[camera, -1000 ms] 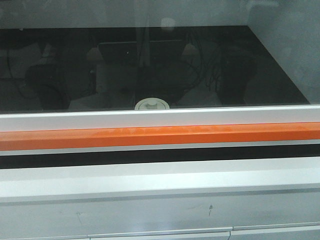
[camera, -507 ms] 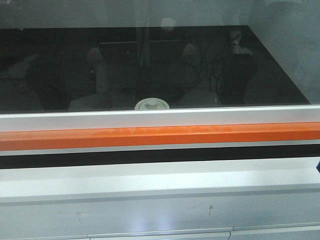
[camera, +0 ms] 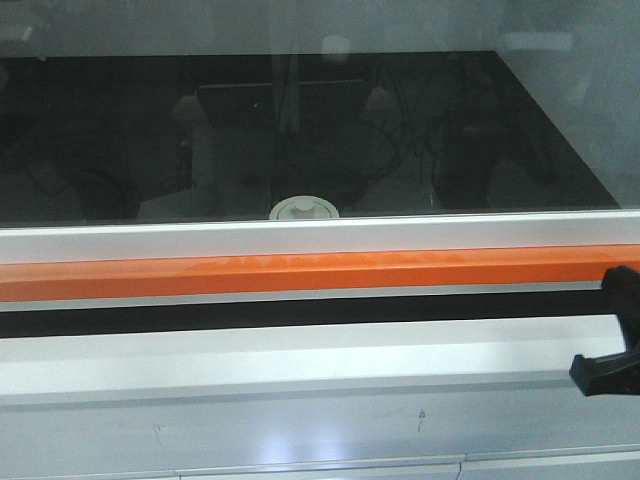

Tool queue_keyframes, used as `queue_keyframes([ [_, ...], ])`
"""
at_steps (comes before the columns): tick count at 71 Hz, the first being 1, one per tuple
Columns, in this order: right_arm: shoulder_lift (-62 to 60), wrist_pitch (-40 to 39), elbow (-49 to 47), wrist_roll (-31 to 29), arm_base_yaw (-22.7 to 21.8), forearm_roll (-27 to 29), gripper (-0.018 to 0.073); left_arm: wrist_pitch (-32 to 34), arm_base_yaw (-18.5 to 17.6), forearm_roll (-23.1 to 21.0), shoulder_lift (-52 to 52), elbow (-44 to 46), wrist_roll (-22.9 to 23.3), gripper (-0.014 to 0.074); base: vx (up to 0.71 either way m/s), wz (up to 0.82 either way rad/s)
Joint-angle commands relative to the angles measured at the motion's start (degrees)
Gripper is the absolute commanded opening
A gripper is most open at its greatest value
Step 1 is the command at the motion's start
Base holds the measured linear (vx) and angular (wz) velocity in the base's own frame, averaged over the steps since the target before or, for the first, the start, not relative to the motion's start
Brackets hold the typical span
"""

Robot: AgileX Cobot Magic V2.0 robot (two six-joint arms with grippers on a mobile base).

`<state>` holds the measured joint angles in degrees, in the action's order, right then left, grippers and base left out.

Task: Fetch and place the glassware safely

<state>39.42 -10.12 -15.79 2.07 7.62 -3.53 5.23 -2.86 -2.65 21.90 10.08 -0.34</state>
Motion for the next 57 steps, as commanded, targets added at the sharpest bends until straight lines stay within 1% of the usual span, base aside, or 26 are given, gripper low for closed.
queue_keyframes([
  [1, 1.98, -8.80, 0.75, 0.36, 0.13, 0.54, -0.0003, 8.72, -0.46, -0.50, 0.79, -0.77, 1.66, -0.0007, 0.00, 0.00],
  [7, 4.34, -11.97, 2.52, 0.36, 0.13, 0.59, -0.0003, 9.19, -0.46, -0.50, 0.90, -1.61, 2.89, -0.0007, 0.00, 0.00],
  [16, 7.71, -16.95, 3.85, 0.36, 0.13, 1.62, -0.0003, 8.26, -0.46, -0.44, 4.18, -1.61, 2.82, -0.0007, 0.00, 0.00],
  [35, 12.85, -18.53, 3.85, 0.41, 0.13, 1.78, -0.0003, 10.63, -0.46, -0.44, 16.15, -1.54, 2.88, -0.0007, 0.00, 0.00],
  [57, 18.34, -25.38, 3.85, 0.41, 0.13, 1.78, -0.0001, 15.78, -0.46, -0.44, 23.85, -1.54, 2.88, -0.0007, 0.00, 0.00],
])
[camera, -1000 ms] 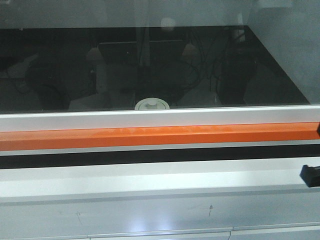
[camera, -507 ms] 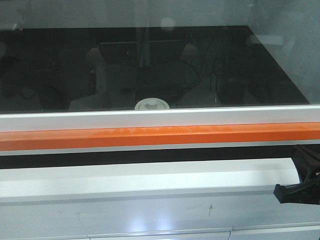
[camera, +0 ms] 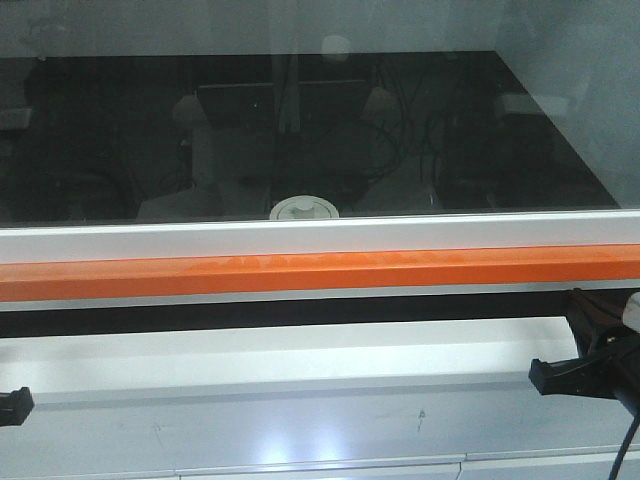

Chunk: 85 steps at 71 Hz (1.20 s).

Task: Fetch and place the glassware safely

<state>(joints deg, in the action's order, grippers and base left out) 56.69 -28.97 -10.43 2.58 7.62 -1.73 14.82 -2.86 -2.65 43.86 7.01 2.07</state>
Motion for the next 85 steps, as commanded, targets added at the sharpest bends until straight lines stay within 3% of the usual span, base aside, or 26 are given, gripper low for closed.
queue_keyframes([
  [1, 1.32, -6.68, -1.52, -0.10, 0.13, -0.02, -0.0001, 6.38, -0.46, -0.44, 2.05, 1.53, 0.47, -0.0007, 0.00, 0.00],
  [33, 6.27, -11.73, -1.52, -0.10, 0.13, 2.94, -0.0001, 14.53, -0.46, -0.39, 8.23, 1.53, -1.62, -0.0007, 0.00, 0.00],
  [65, 13.01, -20.17, -1.52, 0.10, 0.13, 3.58, -0.0001, 27.96, -0.46, -0.39, 16.33, 1.53, -1.08, -0.0007, 0.00, 0.00],
  [85, 15.76, -27.72, -1.52, 1.37, 0.13, 3.45, -0.0001, 31.69, -0.46, -0.39, 17.54, 1.53, -0.86, -0.0007, 0.00, 0.00],
])
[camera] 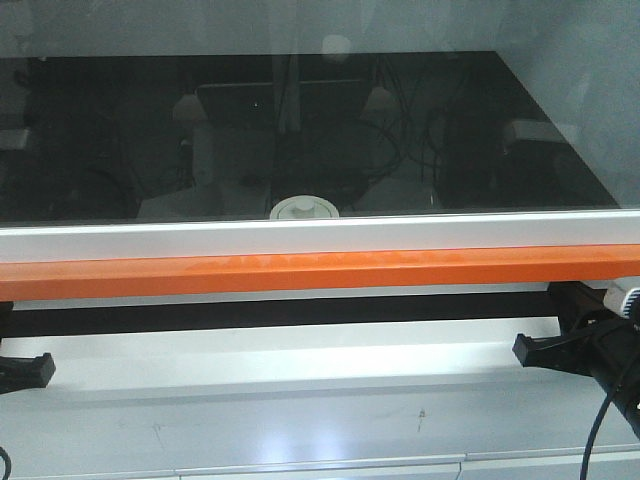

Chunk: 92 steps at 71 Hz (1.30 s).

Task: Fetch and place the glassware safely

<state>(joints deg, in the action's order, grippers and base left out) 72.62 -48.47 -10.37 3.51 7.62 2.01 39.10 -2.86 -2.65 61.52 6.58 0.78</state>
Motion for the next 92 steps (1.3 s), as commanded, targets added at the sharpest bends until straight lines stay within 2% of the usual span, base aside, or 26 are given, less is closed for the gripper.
queue_keyframes([
  [1, -0.12, -8.36, -1.58, 0.45, 0.13, -0.29, -0.0001, 7.47, -0.46, -0.39, -0.12, 1.96, 0.49, -0.0007, 0.00, 0.00],
  [16, -0.05, -11.44, -1.58, -0.04, 0.13, -0.95, -0.0001, 9.52, -0.46, 0.42, -0.12, 1.96, 2.46, -0.0007, 0.00, 0.00],
  [31, -0.05, -13.27, -1.58, -1.59, 0.13, -4.22, -0.0001, 10.86, -0.46, 4.12, -0.12, 1.96, 3.04, -0.0007, 0.00, 0.00],
  [76, -0.37, -20.25, -1.58, -1.71, 0.13, -4.18, -0.0001, 15.16, -0.46, 3.97, -1.02, 1.96, 3.35, -0.0007, 0.00, 0.00],
  [92, -0.37, -20.71, -1.58, -1.71, 0.13, -4.22, -0.0001, 14.89, -0.46, 1.35, -2.74, 2.48, 3.35, -0.0007, 0.00, 0.00],
])
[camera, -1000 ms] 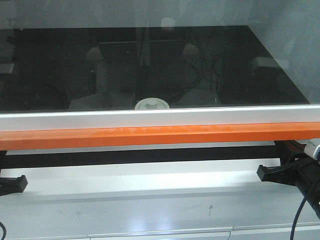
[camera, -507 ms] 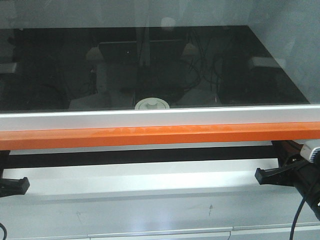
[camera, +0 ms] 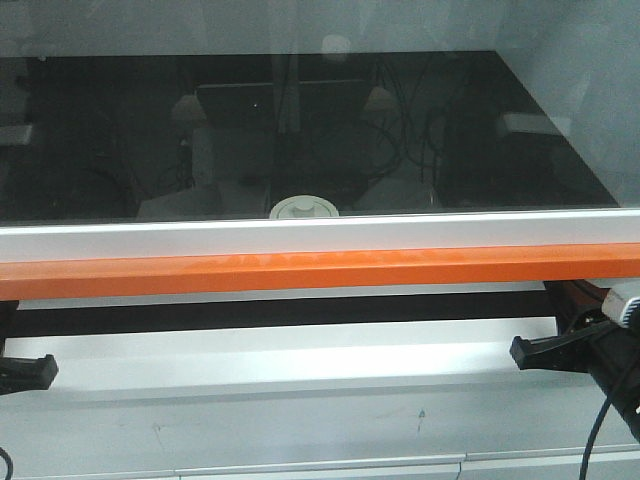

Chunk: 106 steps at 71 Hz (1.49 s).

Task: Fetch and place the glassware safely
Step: 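Slide the glass door upward with both grippers to open the cabinet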

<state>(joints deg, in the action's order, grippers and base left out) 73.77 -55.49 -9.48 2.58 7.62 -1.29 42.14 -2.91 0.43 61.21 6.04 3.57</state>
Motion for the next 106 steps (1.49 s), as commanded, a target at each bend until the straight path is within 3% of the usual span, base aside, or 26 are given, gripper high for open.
queue_keyframes([
  [1, -1.52, -13.82, -2.46, -0.78, 0.13, -0.93, -0.0001, 11.53, -0.41, -1.73, -2.63, 3.19, 0.51, -0.0007, 0.00, 0.00],
  [50, -9.20, -12.33, -2.67, -0.11, 0.13, -0.93, -0.0001, 10.96, -0.41, -1.41, -7.25, 6.71, 0.58, -0.0007, 0.00, 0.00],
  [62, -11.64, -10.15, -2.67, 0.10, 0.13, -0.93, -0.0001, 10.57, -0.41, 1.19, -9.54, 6.89, 0.70, -0.0007, 0.00, 0.00],
  [86, -16.27, -1.47, -6.70, 1.25, 0.13, -1.49, -0.0001, 0.06, -0.41, 3.02, -14.18, 14.20, 0.52, -0.0007, 0.00, 0.00],
  [106, -20.53, 7.35, -12.12, 1.42, 0.13, -2.19, -0.0001, -4.62, -0.41, 2.91, -16.27, 17.51, 0.64, -0.0007, 0.00, 0.00],
])
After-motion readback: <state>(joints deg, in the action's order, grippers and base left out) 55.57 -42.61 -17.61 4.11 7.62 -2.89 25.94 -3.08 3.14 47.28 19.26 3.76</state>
